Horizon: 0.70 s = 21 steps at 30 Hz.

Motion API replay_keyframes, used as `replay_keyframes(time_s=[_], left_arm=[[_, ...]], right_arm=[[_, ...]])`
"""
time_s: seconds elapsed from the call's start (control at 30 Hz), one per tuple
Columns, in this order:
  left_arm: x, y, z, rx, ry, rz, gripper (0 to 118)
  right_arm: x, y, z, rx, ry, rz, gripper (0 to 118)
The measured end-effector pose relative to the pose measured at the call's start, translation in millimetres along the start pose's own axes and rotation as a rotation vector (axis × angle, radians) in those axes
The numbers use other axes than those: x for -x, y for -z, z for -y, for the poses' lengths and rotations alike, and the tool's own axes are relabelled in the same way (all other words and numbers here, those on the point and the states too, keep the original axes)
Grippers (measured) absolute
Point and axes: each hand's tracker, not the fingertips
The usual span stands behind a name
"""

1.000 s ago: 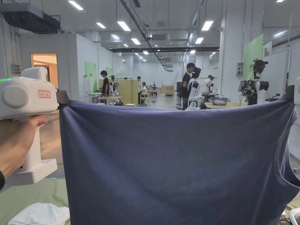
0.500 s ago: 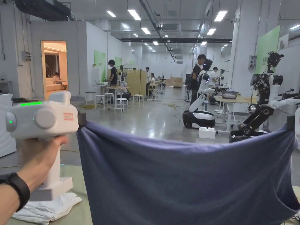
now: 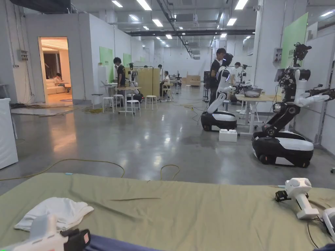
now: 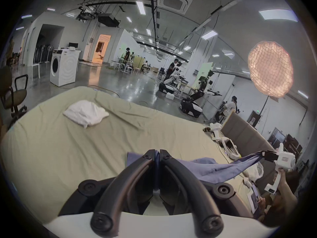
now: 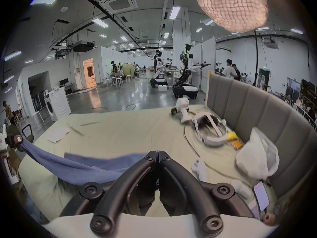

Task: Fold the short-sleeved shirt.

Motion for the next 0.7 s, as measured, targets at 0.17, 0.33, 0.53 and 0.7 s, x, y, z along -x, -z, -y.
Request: replay_keyframes(time_s=[0.17,0.33,0.53,0.7], left_arm=[[19,-69,103,0.042,-0.031,-0.027,6],[32,-114,173,0.077,-0.128,-0.028,6],[54,-109,223,0.235,-0.139,-0.070,6],[72,-111,245,0.295,-0.165,-0.157,87]], right_arm=[[-23,-78,104,0.052,0.099,0.024,2],[-31,-128,189,0.136,0.148,0.046,2],[-36,-132,248,0.266,0.169,0.067,2],[-47,-117,270,0.370,0.191,0.088,93]])
